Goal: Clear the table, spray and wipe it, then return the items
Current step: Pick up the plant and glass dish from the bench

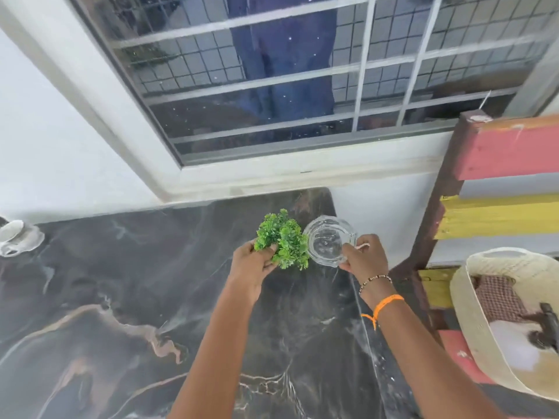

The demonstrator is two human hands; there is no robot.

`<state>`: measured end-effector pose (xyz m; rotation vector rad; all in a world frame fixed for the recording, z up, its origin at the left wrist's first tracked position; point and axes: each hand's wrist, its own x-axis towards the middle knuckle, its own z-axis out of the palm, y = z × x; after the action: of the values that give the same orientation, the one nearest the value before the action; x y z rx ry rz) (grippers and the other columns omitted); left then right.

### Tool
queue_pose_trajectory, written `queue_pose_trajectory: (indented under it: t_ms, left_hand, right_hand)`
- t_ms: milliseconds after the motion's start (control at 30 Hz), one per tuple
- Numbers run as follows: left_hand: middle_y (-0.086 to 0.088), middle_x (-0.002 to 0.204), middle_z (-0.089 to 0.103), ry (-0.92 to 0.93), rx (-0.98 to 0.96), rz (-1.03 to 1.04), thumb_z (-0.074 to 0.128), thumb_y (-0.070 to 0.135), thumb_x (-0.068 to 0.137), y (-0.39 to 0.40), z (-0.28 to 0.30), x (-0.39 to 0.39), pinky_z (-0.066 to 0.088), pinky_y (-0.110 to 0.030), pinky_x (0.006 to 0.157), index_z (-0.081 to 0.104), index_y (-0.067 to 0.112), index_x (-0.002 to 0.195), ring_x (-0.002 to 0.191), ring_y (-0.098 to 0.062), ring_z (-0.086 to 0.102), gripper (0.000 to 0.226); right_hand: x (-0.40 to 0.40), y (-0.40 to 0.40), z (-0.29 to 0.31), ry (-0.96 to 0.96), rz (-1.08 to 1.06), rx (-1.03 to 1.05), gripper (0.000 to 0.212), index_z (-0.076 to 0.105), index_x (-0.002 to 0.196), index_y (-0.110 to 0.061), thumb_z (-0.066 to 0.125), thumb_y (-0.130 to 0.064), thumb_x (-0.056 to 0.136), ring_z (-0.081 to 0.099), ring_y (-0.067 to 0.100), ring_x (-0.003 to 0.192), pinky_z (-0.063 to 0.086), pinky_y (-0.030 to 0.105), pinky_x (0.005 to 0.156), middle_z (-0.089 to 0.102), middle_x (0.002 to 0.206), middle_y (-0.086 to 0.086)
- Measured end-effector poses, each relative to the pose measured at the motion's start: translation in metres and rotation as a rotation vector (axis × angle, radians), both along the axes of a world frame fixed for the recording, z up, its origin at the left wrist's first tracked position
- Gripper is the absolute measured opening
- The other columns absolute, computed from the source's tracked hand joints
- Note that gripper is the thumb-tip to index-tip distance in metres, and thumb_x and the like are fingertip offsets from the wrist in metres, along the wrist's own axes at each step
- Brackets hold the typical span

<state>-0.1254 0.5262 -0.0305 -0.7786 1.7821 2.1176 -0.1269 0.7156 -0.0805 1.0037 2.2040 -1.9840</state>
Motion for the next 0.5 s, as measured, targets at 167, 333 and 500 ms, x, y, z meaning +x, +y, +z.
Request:
queue_pose_trajectory:
  t_ms: [167, 333, 500]
  left_hand:
    - [-0.004, 0.083, 0.056, -0.073, 0.06, 0.012, 0.054, -0.008, 0.088, -0.014, -0.017, -0.042, 0.046, -0.034, 0.088, 0.046, -0.008, 0.115, 0.085, -0.019, 0.054, 0.028]
    - [-0.005, 0.089, 0.062, -0.047, 0.097, 0.031, 0.054, -0.009, 0.087, -0.017, -0.021, -0.077, 0.047, -0.036, 0.09, 0.035, -0.005, 0.136, 0.093, -0.024, 0.056, 0.052]
    - [-0.016, 0.115, 0.06, -0.009, 0.082, 0.069, 0.056, -0.008, 0.086, -0.014, -0.02, -0.106, 0.047, -0.037, 0.093, 0.037, -0.006, 0.135, 0.106, -0.027, 0.057, 0.052]
  right_hand:
    - [-0.049, -0.028, -0.014, -0.028, -0.132, 0.005, 0.022, 0.042, 0.088, -0.017, 0.063, -0.018, 0.081, 0.066, 0.028, 0.062, 0.046, 0.018, 0.04, 0.054, 0.077, 0.003]
    - [-0.082, -0.039, -0.019, -0.054, -0.157, 0.084, 0.022, 0.044, 0.088, -0.016, 0.063, -0.014, 0.076, 0.07, 0.035, 0.069, 0.047, 0.037, 0.058, 0.049, 0.065, -0.005]
    - [-0.103, -0.04, -0.021, -0.054, -0.163, 0.127, 0.021, 0.054, 0.096, -0.015, 0.063, -0.011, 0.077, 0.069, 0.036, 0.08, 0.056, 0.045, 0.072, 0.066, 0.084, 0.009]
